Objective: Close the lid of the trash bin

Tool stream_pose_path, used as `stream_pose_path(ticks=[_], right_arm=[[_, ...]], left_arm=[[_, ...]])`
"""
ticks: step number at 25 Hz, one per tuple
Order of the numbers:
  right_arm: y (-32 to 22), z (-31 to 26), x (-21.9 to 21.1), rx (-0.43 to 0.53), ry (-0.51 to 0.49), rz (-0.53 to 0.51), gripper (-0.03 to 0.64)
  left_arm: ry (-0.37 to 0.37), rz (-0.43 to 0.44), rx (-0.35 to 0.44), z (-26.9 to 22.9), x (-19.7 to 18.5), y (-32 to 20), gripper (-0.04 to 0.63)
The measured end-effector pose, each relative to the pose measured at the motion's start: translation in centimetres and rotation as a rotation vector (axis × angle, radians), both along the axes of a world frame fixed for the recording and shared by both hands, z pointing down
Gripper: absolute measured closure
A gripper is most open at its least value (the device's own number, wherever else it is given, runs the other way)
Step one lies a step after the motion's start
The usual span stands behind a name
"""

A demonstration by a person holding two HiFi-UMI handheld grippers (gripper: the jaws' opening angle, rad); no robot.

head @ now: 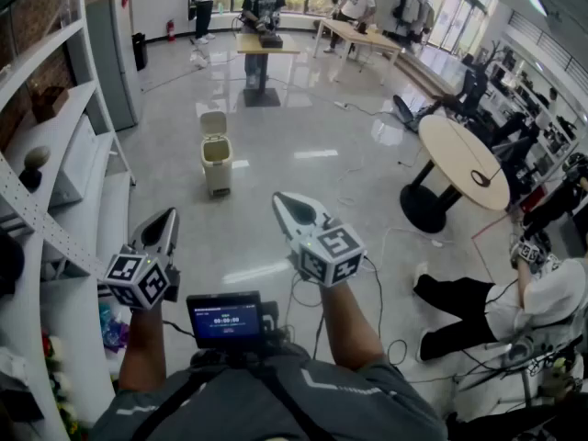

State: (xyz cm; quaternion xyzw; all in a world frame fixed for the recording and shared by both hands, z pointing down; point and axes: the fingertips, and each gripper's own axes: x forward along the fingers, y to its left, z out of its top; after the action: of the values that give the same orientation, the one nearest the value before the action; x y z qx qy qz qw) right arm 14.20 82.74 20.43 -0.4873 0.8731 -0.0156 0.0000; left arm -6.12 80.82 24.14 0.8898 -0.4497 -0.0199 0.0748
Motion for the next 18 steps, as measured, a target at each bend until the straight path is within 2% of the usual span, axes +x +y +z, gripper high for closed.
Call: stream_pose_path(ticks=[4, 18], right_arm=[[-0.2, -0.1, -1.1, 0.006, 0.003, -0.034, 0.607], [0.1, -0.1, -0.8, -0.002, -0.025, -0.035, 0.607]], left_arm=[[0.005, -0.019, 0.012, -0.4, -1.0, 0.4, 0.597], [0.011, 0.034, 0.018, -0.7, 0.6, 0.9, 0.597]])
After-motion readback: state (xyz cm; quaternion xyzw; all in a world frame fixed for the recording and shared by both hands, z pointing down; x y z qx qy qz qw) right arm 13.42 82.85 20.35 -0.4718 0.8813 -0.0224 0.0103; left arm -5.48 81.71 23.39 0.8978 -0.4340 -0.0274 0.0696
